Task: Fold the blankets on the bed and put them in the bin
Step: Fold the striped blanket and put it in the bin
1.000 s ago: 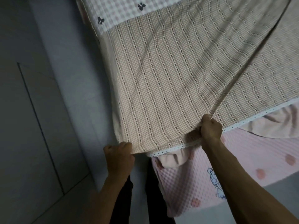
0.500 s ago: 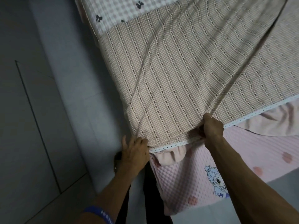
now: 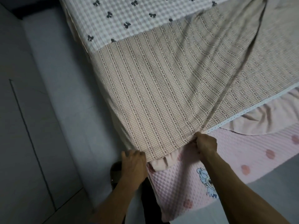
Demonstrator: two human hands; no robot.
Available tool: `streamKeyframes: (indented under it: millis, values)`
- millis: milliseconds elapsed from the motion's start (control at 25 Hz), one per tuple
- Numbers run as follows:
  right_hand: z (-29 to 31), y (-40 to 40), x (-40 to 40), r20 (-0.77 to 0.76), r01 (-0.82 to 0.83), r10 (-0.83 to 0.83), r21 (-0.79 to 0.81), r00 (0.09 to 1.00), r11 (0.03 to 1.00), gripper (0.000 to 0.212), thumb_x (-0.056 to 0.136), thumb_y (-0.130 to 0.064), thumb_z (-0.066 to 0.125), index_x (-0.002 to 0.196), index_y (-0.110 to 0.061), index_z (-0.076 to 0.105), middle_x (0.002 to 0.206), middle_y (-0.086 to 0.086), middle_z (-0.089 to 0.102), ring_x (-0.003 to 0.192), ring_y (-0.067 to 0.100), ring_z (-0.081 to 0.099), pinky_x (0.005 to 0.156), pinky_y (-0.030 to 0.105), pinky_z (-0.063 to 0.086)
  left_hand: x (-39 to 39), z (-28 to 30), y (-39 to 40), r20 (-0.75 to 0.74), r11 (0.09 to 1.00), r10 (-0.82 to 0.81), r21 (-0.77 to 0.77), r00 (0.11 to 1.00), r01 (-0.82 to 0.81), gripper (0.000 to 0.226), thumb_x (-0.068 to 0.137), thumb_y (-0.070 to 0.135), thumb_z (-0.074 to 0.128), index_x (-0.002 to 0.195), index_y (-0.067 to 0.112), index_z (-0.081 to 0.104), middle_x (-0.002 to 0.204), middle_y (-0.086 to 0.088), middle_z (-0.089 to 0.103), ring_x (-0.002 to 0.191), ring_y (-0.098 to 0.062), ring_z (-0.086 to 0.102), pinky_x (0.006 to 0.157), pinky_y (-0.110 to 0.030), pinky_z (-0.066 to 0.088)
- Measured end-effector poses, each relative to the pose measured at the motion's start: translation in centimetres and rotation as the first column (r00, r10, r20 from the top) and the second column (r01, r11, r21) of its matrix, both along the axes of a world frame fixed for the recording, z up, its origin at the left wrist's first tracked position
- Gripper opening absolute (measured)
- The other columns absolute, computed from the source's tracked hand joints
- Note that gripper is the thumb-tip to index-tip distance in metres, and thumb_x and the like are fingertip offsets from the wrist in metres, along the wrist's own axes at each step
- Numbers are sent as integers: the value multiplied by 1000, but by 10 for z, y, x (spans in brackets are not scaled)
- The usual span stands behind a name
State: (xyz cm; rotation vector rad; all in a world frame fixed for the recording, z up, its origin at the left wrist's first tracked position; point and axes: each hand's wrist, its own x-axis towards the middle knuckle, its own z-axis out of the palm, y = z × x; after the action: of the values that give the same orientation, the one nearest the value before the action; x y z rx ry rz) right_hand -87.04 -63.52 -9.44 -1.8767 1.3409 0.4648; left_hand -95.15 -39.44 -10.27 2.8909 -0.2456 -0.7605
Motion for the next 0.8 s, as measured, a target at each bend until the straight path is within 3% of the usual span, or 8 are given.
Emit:
streamKeyframes:
  millis: [80,200,400,480,560,600,680,800]
  values:
    - [30,2,7,16,-95,97,-86,995,992,34,88,-37,56,104,-9,66,107,12,69,92,29,63,77,36,50,16,24,0,62,1000,0,22,998,-2,17,66,25,52,76,16,62,74,-2,62,74,-29,60,84,-48,39]
    - [116,3,-2,192,-98,131,-172,973,980,49,89,-40,57,133,-18,51,133,8,57,119,31,55,95,42,47,42,104,-11,213,998,37,-52,976,-26,27,55,21,59,80,12,66,70,-7,62,63,-31,59,73,-48,48]
    - [255,-2,-17,432,-173,318,-343,844,923,47,95,-37,55,138,-23,47,143,-1,47,126,26,46,101,44,43,77,231,-55,428,983,-2,-166,904,81,61,61,28,71,120,14,64,108,-6,68,92,-28,64,91,-48,38]
    - [316,-20,-13,487,-169,393,-441,780,882,48,94,-37,55,139,-24,46,143,-3,45,126,26,47,102,44,42,91,295,-77,500,977,-27,-172,866,129,71,68,33,70,135,17,55,125,-7,63,107,-28,61,97,-54,42]
    - [373,-45,-6,508,-143,429,-507,747,850,48,94,-36,57,140,-27,46,148,-1,41,131,26,43,106,43,38,105,351,-100,565,975,-52,-148,823,164,77,80,40,60,150,22,33,144,-7,48,126,-30,49,107,-60,29]
    - [397,-57,-4,520,-128,440,-529,733,839,47,94,-37,57,139,-29,47,151,0,39,133,27,40,108,43,37,110,372,-111,596,973,-54,-148,801,176,76,84,43,51,153,25,24,149,-7,42,131,-30,44,109,-62,21]
    - [441,-94,-10,559,-95,456,-556,692,826,51,92,-41,59,141,-32,46,154,0,34,135,28,37,109,44,35,116,409,-146,650,962,-60,-165,758,217,76,81,48,41,152,24,25,144,-9,49,126,-32,49,106,-65,26]
    - [469,-172,-36,531,-81,448,-576,719,813,73,85,-57,61,149,-36,32,159,-2,25,140,28,31,111,48,33,105,437,-218,614,950,-128,-151,779,274,82,78,56,34,152,25,19,145,-9,48,129,-33,47,106,-65,27]
